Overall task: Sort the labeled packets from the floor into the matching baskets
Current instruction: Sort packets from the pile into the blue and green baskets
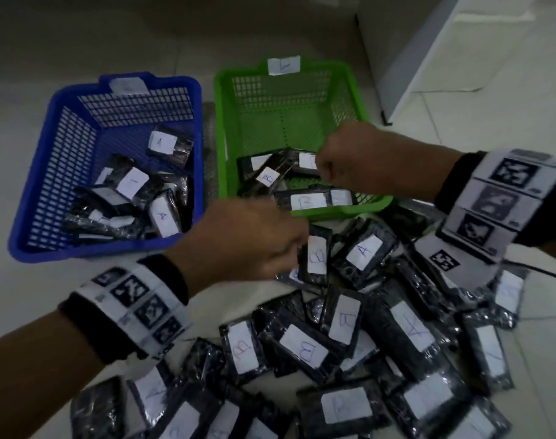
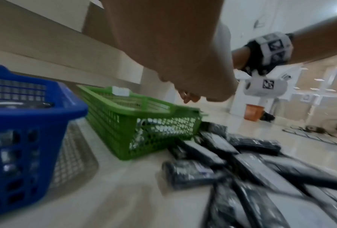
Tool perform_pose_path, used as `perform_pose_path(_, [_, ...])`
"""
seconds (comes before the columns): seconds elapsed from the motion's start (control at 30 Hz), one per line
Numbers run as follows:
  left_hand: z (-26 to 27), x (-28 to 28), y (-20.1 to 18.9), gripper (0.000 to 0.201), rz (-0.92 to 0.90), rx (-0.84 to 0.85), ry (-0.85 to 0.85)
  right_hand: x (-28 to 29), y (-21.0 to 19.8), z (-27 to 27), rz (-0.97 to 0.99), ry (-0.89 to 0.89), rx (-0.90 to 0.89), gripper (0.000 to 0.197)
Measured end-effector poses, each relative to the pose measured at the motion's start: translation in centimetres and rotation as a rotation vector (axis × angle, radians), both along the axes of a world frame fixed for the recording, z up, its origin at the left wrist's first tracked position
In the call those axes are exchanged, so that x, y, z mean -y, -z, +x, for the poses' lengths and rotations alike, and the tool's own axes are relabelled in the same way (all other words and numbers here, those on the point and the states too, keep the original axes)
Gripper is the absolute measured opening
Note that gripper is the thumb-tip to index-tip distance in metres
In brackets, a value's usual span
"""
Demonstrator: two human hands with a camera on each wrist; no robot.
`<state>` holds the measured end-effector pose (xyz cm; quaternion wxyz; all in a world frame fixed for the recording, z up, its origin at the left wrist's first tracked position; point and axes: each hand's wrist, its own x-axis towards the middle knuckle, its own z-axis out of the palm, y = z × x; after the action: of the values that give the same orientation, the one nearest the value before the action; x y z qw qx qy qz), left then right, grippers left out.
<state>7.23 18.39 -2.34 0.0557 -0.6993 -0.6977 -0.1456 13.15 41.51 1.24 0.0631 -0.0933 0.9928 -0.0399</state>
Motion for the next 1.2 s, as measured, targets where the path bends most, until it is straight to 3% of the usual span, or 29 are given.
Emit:
perform_pose_path(0.1, [1.8, 1.2, 3.1, 0.011, -0.175, -0.022, 0.051, 0.8, 0.5, 2.2, 0.005, -0.065, 0.1, 0.017])
perform_pose_path(0.17, [2.3, 1.6, 4.8, 0.024, -0.252, 0.026, -0.039, 1.5, 0.8, 2.7, 0.03, -0.109, 0.097, 0.012])
perform_pose_path(0.27, [2.7, 2.3, 6.8, 0.042, -0.32, 0.064, -0.196, 3.6, 0.7, 2.8, -0.112, -0.2, 0.081, 0.011])
perform_pose_path(0.37, [2.7, 2.4, 7.9, 0.06, -0.434, 0.191, -0.242, 5.5, 2.6, 3.3, 0.002, -0.294, 0.132, 0.021])
perform_pose_path(0.5, [2.7, 3.3, 9.0, 0.048, -0.408, 0.326, -0.309, 7.3, 6.7, 4.4, 0.312, -0.286, 0.367, 0.015])
perform_pose_path(0.7, [3.5, 5.0, 8.8, 0.029, -0.365, 0.806, -0.514, 6.9, 7.0, 4.6, 0.349, -0.39, 0.291, 0.025])
perform_pose_path(0.8, [2.8, 5.4, 7.8, 0.033, -0.39, 0.989, -0.556, 7.1, 4.3, 4.4, 0.16, -0.293, 0.427, 0.02])
perform_pose_path(0.9, [0.9, 5.1, 5.0, 0.03, -0.597, 1.137, -0.494, 6.0, 0.2, 2.7, -0.076, -0.16, 0.551, 0.015])
perform_pose_path(1.03, [-2.5, 4.5, -2.3, 0.021, -0.853, 1.03, -0.368, 1.6, -5.4, -1.0, -0.192, 0.027, 0.437, 0.018])
perform_pose_path(1.1, [-3.9, 4.0, -5.7, 0.02, -0.774, 0.999, -0.417, -0.8, -6.2, -2.2, -0.153, 0.153, 0.314, 0.021])
perform_pose_path(1.2, [-5.4, 2.1, -8.6, 0.016, -0.51, 0.946, -0.569, -2.9, -4.7, -3.2, -0.011, 0.236, 0.228, 0.026])
